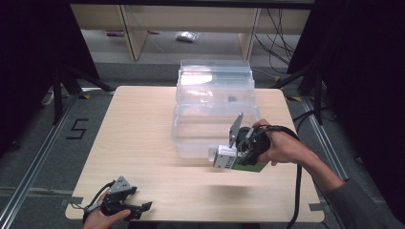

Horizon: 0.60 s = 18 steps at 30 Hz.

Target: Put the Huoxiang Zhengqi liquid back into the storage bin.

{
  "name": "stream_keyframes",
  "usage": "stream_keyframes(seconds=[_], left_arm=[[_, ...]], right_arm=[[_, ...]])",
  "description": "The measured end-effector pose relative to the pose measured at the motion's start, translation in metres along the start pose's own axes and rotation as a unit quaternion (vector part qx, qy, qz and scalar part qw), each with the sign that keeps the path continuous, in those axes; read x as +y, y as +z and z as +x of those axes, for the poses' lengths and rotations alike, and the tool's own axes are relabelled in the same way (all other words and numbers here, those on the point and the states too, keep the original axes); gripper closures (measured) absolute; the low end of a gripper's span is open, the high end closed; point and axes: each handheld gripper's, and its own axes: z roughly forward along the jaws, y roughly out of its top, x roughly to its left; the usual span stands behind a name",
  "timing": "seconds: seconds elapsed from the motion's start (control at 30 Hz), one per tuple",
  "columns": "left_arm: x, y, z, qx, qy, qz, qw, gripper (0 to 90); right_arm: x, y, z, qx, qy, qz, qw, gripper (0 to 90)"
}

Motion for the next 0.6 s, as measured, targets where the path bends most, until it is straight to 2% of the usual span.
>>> stream_keyframes(seconds=[0.03, 0.07, 0.1, 0.13, 0.17, 0.2, 0.23, 0.3, 0.33, 0.37, 0.43, 0.47, 0.5, 0.53, 0.57, 0.6], left_arm=[[0.0, 0.0, 0.0, -0.001, -0.002, -0.002, 1.0, 14.8], [0.0, 0.0, 0.0, -0.001, -0.002, -0.002, 1.0, 14.8], [0.0, 0.001, -0.001, 0.0, -0.007, -0.004, 1.0, 14.8], [0.0, 0.001, -0.001, 0.0, -0.006, -0.002, 1.0, 14.8], [0.0, 0.0, -0.001, 0.0, -0.006, -0.002, 1.0, 14.8], [0.001, -0.001, 0.001, 0.001, 0.004, 0.004, 1.0, 14.8], [0.0, -0.001, 0.001, 0.0, 0.005, 0.004, 1.0, 14.8], [0.0, -0.001, 0.001, 0.0, 0.005, 0.003, 1.0, 14.8], [0.0, -0.001, 0.001, -0.001, 0.006, 0.005, 1.0, 14.8], [0.001, -0.001, 0.001, -0.001, 0.008, 0.004, 1.0, 14.8], [0.0, -0.001, 0.001, 0.0, 0.002, 0.004, 1.0, 14.8], [0.0, -0.001, 0.0, 0.0, 0.001, 0.003, 1.0, 14.8], [0.0, -0.001, 0.001, -0.001, 0.006, 0.005, 1.0, 14.8], [0.0, -0.001, 0.001, -0.001, 0.006, 0.005, 1.0, 14.8], [0.0, -0.001, 0.001, -0.001, 0.004, 0.003, 1.0, 14.8], [0.0, -0.001, 0.0, 0.0, 0.002, 0.002, 1.0, 14.8]], right_arm=[[0.001, -0.004, 0.0, -0.002, 0.009, -0.002, 1.0, 64.4], [0.003, -0.007, -0.002, -0.005, -0.007, -0.006, 0.9999, 64.4], [0.005, -0.012, -0.003, -0.007, -0.001, -0.007, 1.0, 64.4], [0.006, -0.014, -0.004, -0.009, -0.006, -0.009, 0.9999, 64.4], [0.007, -0.018, -0.004, -0.012, 0.004, -0.004, 0.9999, 64.4], [0.008, -0.021, -0.007, -0.017, -0.012, -0.007, 0.9998, 64.4], [0.009, -0.024, -0.007, -0.016, 0.002, -0.004, 0.9999, 64.4], [0.011, -0.029, -0.012, -0.023, -0.006, -0.008, 0.9997, 64.4], [0.012, -0.03, -0.013, -0.022, -0.002, -0.006, 0.9997, 64.4], [0.013, -0.031, -0.016, -0.023, -0.01, -0.004, 0.9997, 64.4], [0.014, -0.031, -0.02, -0.022, -0.003, -0.001, 0.9998, 64.4], [0.015, -0.031, -0.022, -0.025, -0.007, -0.003, 0.9997, 64.4], [0.015, -0.031, -0.023, -0.023, 0.003, -0.001, 0.9997, 64.4], [0.016, -0.031, -0.028, -0.025, -0.021, -0.005, 0.9994, 64.4], [0.017, -0.031, -0.028, -0.022, -0.004, 0.003, 0.9997, 64.4], [0.017, -0.031, -0.03, -0.025, -0.009, -0.002, 0.9996, 64.4]])
